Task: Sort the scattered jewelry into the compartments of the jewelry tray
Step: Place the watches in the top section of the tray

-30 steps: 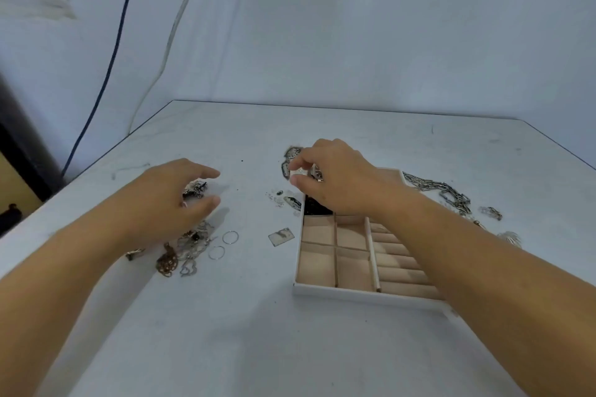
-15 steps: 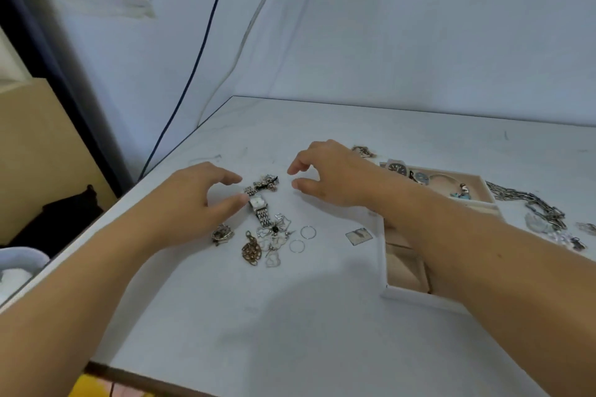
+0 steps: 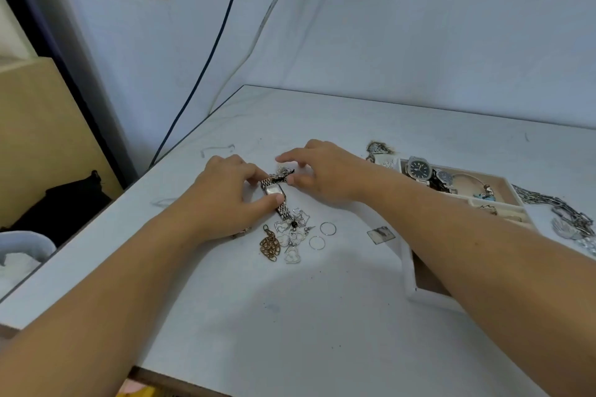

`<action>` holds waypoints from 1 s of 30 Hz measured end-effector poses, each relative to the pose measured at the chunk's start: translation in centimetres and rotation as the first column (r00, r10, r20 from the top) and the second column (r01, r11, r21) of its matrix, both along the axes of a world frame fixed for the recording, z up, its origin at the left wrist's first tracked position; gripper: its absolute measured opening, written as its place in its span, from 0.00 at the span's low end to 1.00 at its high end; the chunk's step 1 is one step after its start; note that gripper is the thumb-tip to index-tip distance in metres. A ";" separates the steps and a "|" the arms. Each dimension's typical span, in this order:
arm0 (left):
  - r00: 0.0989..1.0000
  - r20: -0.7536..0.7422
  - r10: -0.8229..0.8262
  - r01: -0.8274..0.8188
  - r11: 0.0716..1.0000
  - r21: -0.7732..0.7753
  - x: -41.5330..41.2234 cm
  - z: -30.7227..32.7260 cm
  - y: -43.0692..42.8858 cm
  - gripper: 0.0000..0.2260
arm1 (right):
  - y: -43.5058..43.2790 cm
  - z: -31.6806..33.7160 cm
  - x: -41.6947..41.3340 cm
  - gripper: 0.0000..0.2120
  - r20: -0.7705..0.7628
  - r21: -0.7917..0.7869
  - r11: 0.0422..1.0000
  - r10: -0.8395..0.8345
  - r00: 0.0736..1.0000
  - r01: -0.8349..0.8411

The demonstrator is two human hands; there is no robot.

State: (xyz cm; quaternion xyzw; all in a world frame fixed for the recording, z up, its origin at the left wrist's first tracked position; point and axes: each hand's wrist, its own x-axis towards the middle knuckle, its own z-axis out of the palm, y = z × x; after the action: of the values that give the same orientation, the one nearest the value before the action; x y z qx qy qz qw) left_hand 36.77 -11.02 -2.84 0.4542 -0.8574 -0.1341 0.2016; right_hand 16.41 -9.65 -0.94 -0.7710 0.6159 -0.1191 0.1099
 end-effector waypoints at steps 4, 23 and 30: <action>0.996 -0.087 0.002 0.002 0.999 0.047 0.0 -0.4 -0.2 0.25 | -0.2 0.0 0.0 0.17 -0.089 0.030 0.999 0.027 0.996 -0.024; 0.959 -0.278 0.052 -0.009 0.988 0.153 -0.1 -0.3 0.3 0.16 | -0.2 1.3 -1.5 0.07 0.011 -0.081 0.994 -0.076 0.997 0.077; 0.953 -0.293 0.071 -0.019 0.984 0.176 0.0 -0.4 0.2 0.16 | 0.1 0.9 -1.3 0.08 -0.272 -0.177 0.975 -0.177 0.946 0.132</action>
State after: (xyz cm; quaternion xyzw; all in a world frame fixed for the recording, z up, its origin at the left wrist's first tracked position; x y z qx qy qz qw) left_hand 36.81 -10.84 -3.20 0.4639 -0.7917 -0.2697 0.2919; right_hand 15.15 -9.58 -0.05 -0.7356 0.6726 -0.0626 -0.0505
